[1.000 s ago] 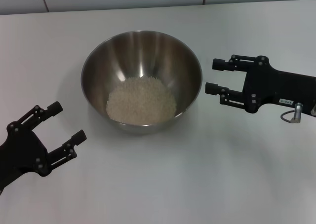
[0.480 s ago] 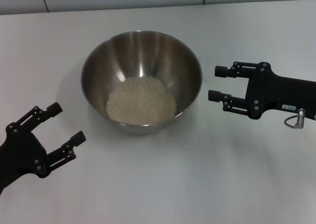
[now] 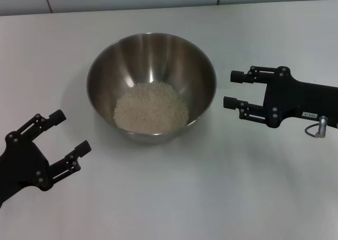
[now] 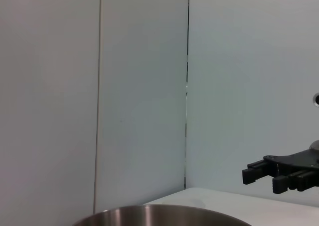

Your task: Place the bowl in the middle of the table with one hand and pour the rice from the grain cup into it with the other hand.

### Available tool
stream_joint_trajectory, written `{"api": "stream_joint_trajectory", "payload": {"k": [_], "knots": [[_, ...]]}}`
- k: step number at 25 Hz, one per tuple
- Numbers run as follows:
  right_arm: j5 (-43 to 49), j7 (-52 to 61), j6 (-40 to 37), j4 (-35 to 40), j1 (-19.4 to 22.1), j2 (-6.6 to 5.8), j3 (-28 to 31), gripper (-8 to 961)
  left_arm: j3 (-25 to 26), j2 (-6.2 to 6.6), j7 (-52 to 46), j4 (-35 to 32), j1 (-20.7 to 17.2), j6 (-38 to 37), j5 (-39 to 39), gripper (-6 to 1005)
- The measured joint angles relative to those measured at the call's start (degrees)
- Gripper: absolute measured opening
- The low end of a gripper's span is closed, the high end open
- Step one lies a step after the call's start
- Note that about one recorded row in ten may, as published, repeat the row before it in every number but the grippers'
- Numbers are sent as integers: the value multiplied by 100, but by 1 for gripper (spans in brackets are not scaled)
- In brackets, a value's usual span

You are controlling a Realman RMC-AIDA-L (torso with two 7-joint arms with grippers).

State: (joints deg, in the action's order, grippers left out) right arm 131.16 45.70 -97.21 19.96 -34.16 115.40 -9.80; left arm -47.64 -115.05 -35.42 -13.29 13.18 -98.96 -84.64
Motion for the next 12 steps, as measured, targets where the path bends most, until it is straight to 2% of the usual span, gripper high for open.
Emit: {"api": "stream_joint_trajectory", "payload": {"k": [12], "knots": [[72, 0, 125, 55, 21, 7, -72, 571, 0, 0, 0, -6, 0, -13, 0, 808]]}}
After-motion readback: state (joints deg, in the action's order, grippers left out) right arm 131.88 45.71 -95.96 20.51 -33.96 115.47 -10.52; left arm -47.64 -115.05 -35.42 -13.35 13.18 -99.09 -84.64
